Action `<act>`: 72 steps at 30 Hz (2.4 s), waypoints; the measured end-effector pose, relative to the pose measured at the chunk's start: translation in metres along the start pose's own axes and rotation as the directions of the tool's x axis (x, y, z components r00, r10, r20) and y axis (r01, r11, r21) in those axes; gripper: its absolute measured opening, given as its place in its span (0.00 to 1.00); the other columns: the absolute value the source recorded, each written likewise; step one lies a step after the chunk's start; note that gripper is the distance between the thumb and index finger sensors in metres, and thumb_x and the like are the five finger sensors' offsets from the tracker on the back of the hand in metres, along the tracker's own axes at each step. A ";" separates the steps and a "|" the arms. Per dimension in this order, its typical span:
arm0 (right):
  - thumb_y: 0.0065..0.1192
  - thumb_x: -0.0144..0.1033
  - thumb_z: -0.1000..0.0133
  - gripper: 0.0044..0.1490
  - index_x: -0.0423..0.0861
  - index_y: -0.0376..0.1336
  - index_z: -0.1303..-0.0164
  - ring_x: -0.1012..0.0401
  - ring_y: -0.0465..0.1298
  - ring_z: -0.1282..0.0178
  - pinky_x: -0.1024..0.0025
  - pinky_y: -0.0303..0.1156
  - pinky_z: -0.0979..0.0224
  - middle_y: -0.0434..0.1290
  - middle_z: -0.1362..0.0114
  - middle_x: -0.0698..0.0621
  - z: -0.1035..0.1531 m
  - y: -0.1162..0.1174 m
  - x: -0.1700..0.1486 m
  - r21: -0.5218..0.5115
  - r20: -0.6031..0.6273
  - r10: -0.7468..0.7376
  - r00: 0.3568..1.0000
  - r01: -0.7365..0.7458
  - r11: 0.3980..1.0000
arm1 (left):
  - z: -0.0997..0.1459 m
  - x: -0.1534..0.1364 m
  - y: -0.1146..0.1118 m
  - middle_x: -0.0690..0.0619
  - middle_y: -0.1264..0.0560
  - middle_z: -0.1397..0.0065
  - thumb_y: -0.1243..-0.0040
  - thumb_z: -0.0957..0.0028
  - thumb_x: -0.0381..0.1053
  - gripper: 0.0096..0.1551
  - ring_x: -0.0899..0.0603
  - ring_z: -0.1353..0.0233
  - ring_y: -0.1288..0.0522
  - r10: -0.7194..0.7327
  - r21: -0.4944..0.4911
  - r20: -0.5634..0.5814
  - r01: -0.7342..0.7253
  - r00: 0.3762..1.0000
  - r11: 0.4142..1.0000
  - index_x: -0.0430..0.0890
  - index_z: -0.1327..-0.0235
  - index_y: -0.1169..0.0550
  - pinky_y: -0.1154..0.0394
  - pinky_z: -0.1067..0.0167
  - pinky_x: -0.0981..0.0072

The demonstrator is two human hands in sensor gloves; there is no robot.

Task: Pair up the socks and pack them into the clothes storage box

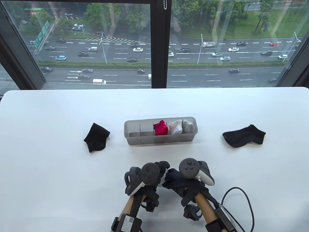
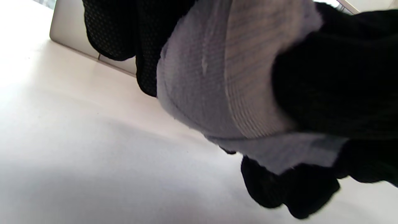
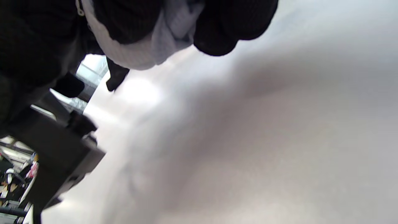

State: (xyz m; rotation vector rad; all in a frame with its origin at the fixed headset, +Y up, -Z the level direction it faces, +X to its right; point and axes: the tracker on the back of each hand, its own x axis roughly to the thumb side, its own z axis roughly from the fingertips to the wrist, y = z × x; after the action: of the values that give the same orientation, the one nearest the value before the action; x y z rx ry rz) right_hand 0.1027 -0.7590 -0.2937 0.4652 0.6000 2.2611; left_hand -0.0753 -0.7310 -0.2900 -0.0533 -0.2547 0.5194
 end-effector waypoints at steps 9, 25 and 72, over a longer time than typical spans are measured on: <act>0.72 0.41 0.47 0.35 0.53 0.60 0.29 0.53 0.79 0.44 0.61 0.80 0.40 0.68 0.29 0.37 0.014 -0.027 -0.012 -0.458 0.019 -0.266 0.964 0.244 0.855 | 0.008 0.000 -0.013 0.39 0.52 0.12 0.59 0.39 0.57 0.41 0.42 0.31 0.21 0.228 -0.200 0.111 -0.203 0.967 0.959 0.54 0.15 0.57 0.27 0.28 0.47; 0.74 0.44 0.48 0.36 0.51 0.60 0.31 0.54 0.81 0.46 0.63 0.80 0.42 0.72 0.30 0.40 0.016 -0.027 -0.016 -0.319 0.054 -0.281 0.958 0.284 0.904 | 0.010 0.019 -0.012 0.45 0.38 0.19 0.42 0.44 0.49 0.47 0.41 0.25 0.31 -0.167 0.003 0.158 0.169 0.973 0.986 0.52 0.17 0.52 0.32 0.24 0.51; 0.61 0.35 0.37 0.24 0.51 0.61 0.29 0.53 0.78 0.35 0.54 0.72 0.25 0.75 0.32 0.46 0.015 -0.020 -0.010 -0.415 0.181 -0.228 0.957 0.284 0.864 | 0.004 -0.019 -0.007 0.43 0.28 0.26 0.48 0.50 0.73 0.45 0.35 0.28 0.26 0.263 -0.224 -0.080 -0.274 0.962 0.935 0.45 0.27 0.30 0.35 0.25 0.36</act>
State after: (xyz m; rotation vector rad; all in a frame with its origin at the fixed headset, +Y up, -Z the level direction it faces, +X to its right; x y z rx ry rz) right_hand 0.1281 -0.7498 -0.2934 0.2775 0.0680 2.0087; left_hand -0.0888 -0.7466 -0.2901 -0.3331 -0.2612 0.7580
